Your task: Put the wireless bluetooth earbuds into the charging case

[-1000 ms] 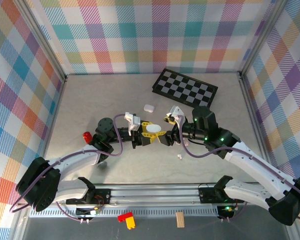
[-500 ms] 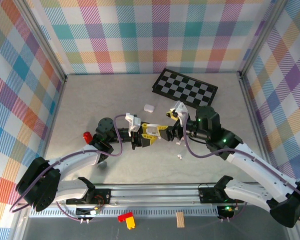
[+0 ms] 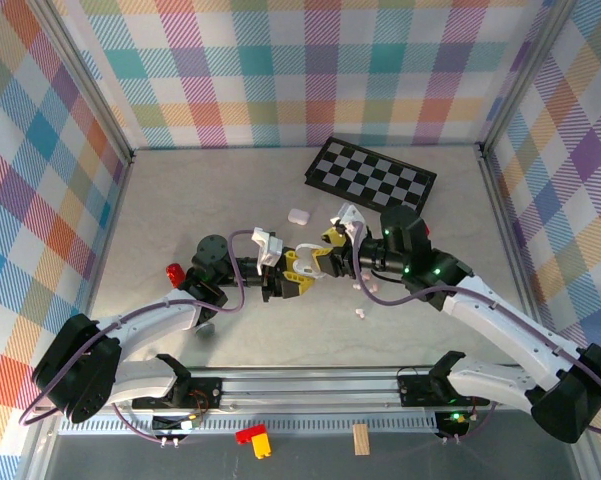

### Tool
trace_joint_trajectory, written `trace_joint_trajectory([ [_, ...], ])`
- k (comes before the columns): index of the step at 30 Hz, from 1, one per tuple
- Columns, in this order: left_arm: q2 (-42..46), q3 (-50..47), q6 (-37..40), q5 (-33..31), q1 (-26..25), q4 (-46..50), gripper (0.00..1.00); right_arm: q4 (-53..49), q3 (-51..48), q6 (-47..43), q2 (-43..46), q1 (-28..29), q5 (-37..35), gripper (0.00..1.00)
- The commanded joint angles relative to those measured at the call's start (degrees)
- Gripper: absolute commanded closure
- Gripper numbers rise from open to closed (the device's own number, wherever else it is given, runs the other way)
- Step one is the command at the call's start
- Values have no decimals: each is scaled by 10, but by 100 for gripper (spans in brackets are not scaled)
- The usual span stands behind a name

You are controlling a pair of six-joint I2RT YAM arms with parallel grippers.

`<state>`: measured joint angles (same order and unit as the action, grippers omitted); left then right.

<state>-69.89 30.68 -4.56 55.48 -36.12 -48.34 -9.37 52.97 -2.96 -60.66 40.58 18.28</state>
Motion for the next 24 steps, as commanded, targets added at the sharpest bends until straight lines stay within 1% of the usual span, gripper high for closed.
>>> trace_joint_trajectory([
  [1,16,14,14,34,-3,-36,71,-9,24,29,-8,-16,43,56],
  [3,16,11,23,31,-3,-38,71,-15,28,45,-16,-26,70,65],
  [7,16,8,42,24,-4,-38,70,-17,31,52,-21,-36,125,79],
  [9,15,9,46,22,-4,-37,70,-18,33,50,-23,-37,140,87],
  [12,13,11,50,14,-3,-35,69,-17,33,40,-24,-38,147,95],
  [15,9,15,42,-2,-4,-31,68,2,22,19,-17,-38,149,100],
  [17,7,19,39,-9,-4,-21,68,18,12,10,-12,-38,147,100],
  [19,6,20,35,-13,-3,-21,65,30,5,7,-8,-38,139,100],
  [22,9,16,35,-35,-4,-20,54,43,-1,7,-3,-38,117,100],
  [24,13,14,33,-62,-3,-12,46,53,-6,7,1,-37,96,100],
])
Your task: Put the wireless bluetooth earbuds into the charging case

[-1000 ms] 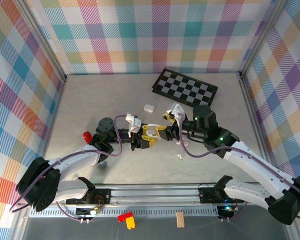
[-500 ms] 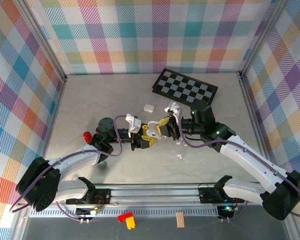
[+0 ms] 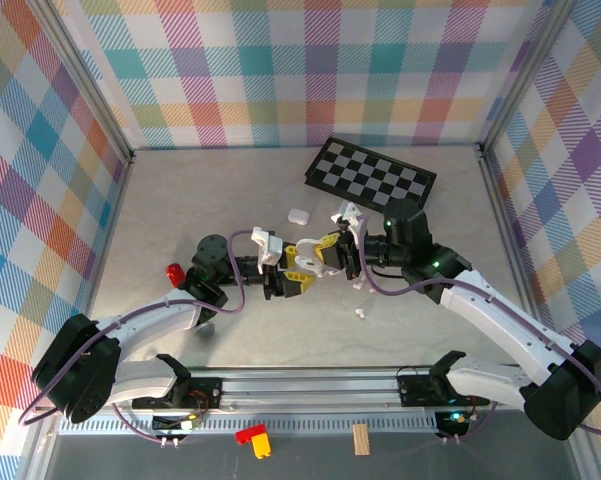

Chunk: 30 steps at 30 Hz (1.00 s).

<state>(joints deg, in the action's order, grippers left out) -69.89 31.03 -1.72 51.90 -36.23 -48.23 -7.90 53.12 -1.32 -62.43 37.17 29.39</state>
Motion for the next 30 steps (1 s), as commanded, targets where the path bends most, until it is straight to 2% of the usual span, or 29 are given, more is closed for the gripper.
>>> trace_joint_trajectory([
  [1,14,9,5,-35,-2,-12,43,44,-11,-13,22,-3,-23,100],
  [4,16,6,-6,-56,-2,-9,29,69,-26,-18,32,-3,-39,100],
  [10,12,9,-21,-59,-8,-10,18,98,-43,-26,40,-1,-54,100],
  [12,7,14,-28,-50,-11,-11,18,95,-43,-32,38,0,-58,100],
  [19,-13,31,-63,-36,-15,-19,33,90,-45,-57,42,4,-59,100],
  [25,-10,26,-58,-40,-15,-34,34,86,-45,-56,41,5,-51,100],
  [30,-17,31,-56,-41,-16,-33,39,84,-43,-54,39,5,-42,100],
])
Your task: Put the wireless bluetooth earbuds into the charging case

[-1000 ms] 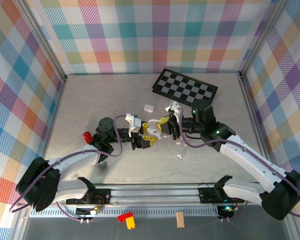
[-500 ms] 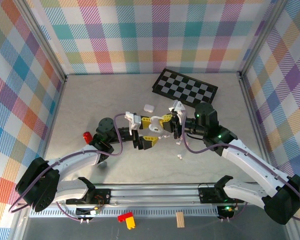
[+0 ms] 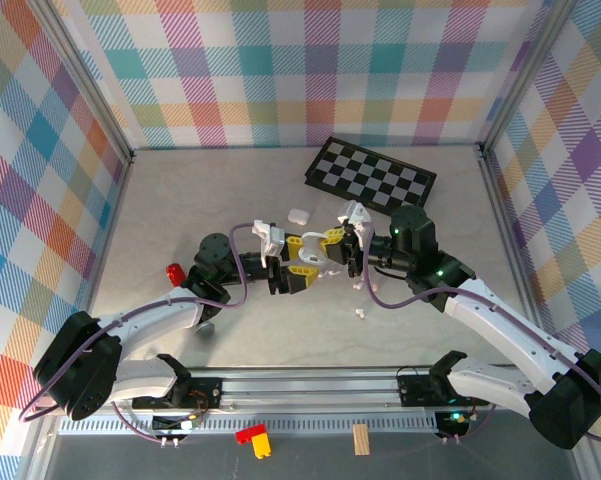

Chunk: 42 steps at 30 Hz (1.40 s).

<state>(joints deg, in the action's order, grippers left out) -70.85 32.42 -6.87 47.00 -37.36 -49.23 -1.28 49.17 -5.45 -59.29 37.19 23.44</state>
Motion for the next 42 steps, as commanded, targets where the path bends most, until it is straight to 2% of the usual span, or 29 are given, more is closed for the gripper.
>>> trace_joint_trajectory([
  [1,-9,18,-4,9,-4,-23,41,17,-3,-13,8,5,20,100],
  [4,-13,20,-4,13,-4,-24,46,17,-4,-12,8,5,21,100],
  [11,-13,19,-2,16,-4,-27,63,12,1,-9,8,5,16,100],
  [16,-12,17,-1,16,-4,-33,65,13,2,-6,9,6,12,99],
  [19,-13,12,0,12,-4,-45,65,17,2,17,13,5,5,90],
  [24,-19,-1,1,-2,-3,-77,64,18,5,42,25,4,-9,55],
  [28,-27,-12,0,-15,0,-107,64,18,7,66,47,3,-13,39],
  [35,-47,-30,-11,-38,6,-176,63,15,-36,136,136,-11,-49,30],
  [42,-62,-38,-27,-40,18,-227,63,19,-159,266,257,-116,-60,28],
])
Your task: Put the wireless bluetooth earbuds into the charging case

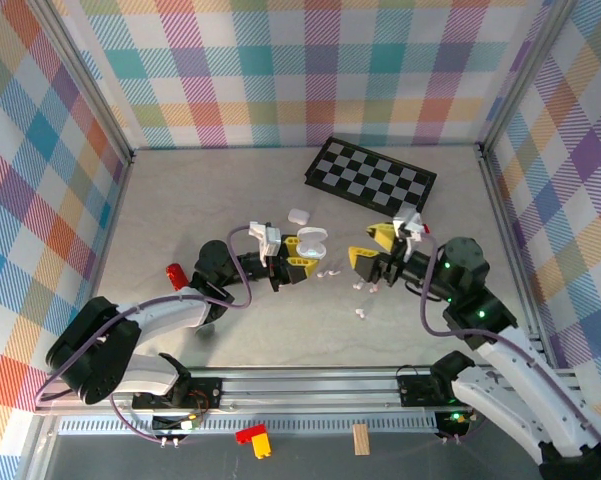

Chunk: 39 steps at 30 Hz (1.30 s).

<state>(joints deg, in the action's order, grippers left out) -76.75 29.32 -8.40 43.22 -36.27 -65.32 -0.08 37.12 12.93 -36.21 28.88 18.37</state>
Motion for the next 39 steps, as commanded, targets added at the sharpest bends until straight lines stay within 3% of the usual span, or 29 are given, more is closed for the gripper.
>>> trace_joint_trajectory([
  [1,-3,-8,-12,-3,9,-69,63,8,-53,100,34,-45,-8,28],
  [5,-3,-10,-17,-3,14,-78,63,-28,-91,170,26,-64,-45,30],
  [10,-1,-12,-20,-1,18,-78,63,-133,-77,207,-58,-64,-69,34],
  [17,5,-13,-20,1,23,-77,63,-231,-56,190,-181,-64,-21,36],
  [21,6,-14,-19,0,23,-78,63,-218,-64,192,-253,-59,22,36],
  [27,5,-13,-20,4,23,-82,63,-178,-76,204,-322,-39,25,37],
  [39,15,-15,-14,3,24,-67,63,-158,-88,207,-369,1,50,38],
])
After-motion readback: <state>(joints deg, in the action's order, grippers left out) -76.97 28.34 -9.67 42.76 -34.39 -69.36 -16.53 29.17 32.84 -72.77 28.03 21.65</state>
